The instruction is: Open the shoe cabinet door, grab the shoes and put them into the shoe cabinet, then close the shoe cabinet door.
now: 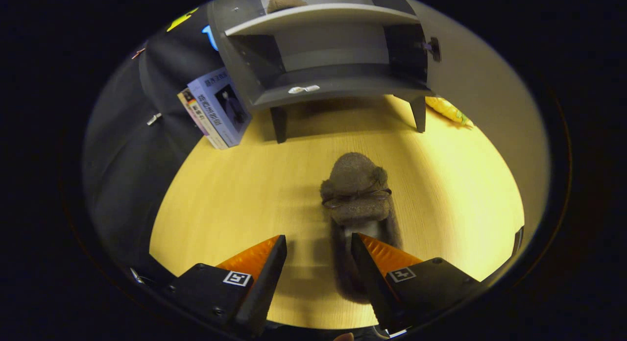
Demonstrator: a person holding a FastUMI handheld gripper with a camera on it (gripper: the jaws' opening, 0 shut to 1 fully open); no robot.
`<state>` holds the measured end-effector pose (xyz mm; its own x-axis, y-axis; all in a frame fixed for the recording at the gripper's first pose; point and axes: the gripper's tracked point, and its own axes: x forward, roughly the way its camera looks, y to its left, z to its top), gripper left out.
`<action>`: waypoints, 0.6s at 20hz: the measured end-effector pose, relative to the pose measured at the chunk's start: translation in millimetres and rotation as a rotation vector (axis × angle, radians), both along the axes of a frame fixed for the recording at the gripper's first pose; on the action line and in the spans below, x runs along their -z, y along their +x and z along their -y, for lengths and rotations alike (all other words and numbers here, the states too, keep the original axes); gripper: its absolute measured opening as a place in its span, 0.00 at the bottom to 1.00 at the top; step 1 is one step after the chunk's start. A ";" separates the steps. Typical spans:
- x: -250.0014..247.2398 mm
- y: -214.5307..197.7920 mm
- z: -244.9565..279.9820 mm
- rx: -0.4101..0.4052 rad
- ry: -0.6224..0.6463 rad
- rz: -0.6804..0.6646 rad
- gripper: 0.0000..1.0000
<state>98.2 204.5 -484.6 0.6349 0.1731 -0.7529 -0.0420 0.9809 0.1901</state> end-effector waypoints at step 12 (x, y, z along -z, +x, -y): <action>9.5 62.9 11.6 0.083 -0.027 0.187 0.09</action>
